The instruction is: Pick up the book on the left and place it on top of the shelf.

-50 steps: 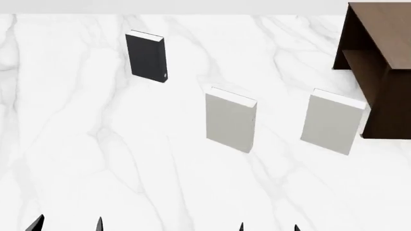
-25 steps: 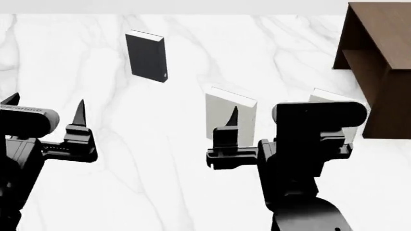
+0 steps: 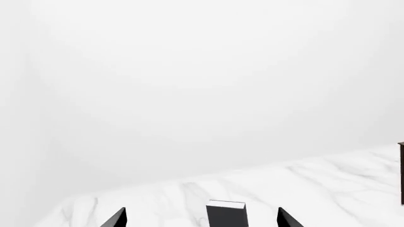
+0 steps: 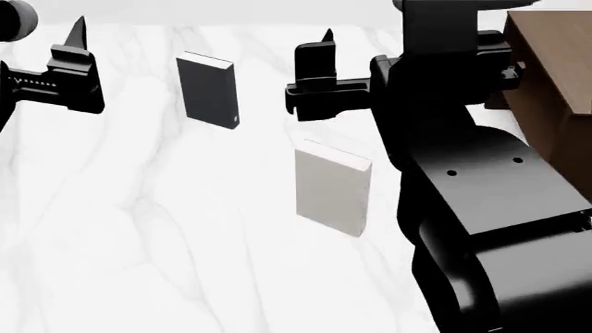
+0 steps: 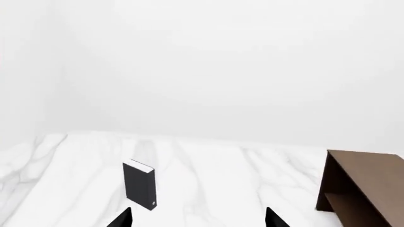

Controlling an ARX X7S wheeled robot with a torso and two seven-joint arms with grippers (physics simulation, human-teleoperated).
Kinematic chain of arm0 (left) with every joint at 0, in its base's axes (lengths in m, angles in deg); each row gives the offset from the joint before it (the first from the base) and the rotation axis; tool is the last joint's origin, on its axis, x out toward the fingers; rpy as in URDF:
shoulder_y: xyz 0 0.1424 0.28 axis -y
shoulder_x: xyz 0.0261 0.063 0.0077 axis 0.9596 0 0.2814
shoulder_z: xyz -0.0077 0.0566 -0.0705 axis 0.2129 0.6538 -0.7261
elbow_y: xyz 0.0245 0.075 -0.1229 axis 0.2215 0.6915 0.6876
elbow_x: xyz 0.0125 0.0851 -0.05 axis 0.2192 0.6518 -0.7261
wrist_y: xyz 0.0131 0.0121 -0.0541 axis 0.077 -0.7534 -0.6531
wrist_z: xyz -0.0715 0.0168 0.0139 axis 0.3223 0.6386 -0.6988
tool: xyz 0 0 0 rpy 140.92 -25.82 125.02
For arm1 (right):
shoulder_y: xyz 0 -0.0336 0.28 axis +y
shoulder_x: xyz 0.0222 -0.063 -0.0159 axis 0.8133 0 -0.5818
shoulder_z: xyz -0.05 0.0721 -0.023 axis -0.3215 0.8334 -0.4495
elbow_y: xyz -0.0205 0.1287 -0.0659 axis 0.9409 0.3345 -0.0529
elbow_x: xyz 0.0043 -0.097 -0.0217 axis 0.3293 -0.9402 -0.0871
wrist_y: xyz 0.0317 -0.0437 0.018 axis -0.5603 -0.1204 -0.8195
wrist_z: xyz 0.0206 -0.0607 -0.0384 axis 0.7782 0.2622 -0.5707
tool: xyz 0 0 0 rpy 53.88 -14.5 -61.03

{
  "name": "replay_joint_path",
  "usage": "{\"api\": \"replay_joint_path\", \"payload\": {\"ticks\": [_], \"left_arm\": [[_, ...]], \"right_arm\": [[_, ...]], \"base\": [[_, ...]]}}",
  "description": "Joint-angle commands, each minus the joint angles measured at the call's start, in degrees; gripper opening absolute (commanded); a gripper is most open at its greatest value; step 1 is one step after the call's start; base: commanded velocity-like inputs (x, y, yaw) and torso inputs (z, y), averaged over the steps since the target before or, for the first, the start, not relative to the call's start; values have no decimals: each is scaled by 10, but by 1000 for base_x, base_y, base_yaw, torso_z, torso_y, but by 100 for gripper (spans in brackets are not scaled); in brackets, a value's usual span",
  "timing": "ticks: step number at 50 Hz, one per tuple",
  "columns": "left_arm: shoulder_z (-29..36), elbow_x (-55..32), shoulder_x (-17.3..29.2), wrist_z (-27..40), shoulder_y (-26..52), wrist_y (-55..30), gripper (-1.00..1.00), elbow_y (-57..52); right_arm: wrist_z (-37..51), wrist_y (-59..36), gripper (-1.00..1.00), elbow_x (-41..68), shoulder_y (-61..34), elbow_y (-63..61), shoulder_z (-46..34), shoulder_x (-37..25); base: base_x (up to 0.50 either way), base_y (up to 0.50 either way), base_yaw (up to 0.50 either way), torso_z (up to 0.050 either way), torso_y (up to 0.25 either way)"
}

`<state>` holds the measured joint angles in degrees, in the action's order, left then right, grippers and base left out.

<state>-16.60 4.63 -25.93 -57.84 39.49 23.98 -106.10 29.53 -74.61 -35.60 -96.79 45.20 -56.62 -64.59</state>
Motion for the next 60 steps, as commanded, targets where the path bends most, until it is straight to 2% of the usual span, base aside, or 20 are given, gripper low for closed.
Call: {"api": "replay_joint_path", "payload": {"ticks": [1,60], "left_arm": [[5,-4,5,-2,22,-14,100,0],[12,-11,20,2,18,-3,100,11]], "right_arm": [[-6,-18,100,11,-26,6,-9,-5],[-2,3,100,31,-9,11,-43,-17]], "base": [[500,0,0,0,0],[500,0,0,0,1]]}}
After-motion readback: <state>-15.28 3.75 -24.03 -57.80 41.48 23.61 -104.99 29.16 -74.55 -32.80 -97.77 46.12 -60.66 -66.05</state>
